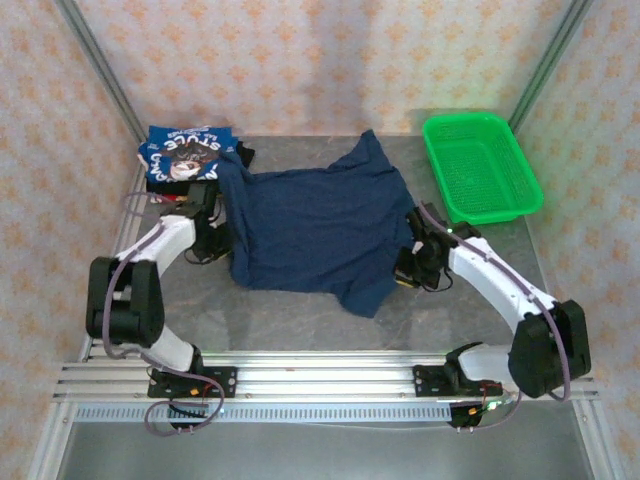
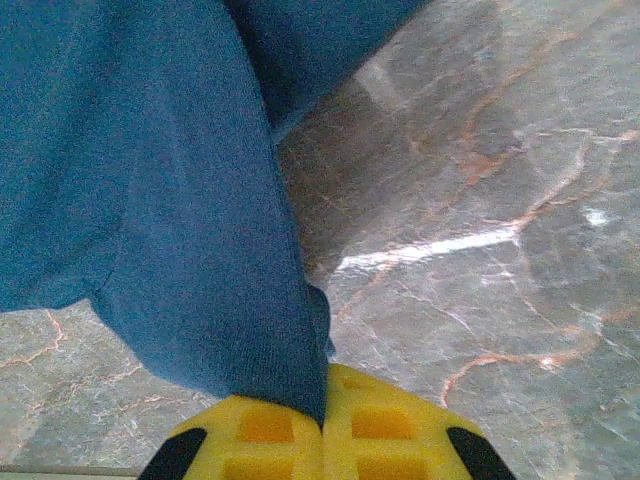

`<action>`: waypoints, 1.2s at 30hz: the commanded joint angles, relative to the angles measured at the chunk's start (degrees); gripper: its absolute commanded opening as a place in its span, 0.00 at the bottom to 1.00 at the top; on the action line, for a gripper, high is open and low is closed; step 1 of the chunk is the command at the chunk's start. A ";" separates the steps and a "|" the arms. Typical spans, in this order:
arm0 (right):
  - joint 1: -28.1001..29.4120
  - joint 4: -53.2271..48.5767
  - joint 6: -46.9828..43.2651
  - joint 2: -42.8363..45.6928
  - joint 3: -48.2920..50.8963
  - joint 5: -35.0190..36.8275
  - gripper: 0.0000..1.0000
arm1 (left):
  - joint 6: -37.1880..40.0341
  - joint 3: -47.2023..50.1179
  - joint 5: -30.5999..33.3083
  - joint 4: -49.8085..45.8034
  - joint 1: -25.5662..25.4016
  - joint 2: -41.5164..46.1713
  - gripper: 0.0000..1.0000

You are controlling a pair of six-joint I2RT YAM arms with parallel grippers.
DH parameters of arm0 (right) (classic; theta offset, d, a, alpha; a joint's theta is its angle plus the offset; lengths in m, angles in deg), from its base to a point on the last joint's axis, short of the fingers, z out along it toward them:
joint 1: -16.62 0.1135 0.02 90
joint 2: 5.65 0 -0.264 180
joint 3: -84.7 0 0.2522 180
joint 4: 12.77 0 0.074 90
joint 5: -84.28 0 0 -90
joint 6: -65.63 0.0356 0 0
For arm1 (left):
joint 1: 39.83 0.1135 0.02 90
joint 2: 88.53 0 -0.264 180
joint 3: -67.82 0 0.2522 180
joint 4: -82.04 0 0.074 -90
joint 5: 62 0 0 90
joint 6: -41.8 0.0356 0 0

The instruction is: Fold and stack the t-shirts

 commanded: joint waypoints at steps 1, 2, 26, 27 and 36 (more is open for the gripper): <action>-1.19 -5.95 -0.57 3.08 -0.53 3.51 0.00 | 0.90 3.84 0.38 -3.34 2.13 4.33 0.00; -1.44 -6.91 -0.29 4.02 -0.83 4.49 0.00 | 1.08 4.97 0.74 -4.24 3.18 6.05 0.00; -3.57 -23.27 6.76 17.42 -5.04 8.83 0.00 | -0.24 4.07 7.43 -24.94 12.94 28.40 0.00; -3.52 -23.80 6.89 17.87 -4.91 8.13 0.00 | -0.23 3.71 7.57 -25.74 12.98 28.80 0.00; -3.51 -29.01 8.71 22.14 -4.78 5.24 0.00 | -2.48 1.71 7.92 -34.05 12.74 35.08 0.00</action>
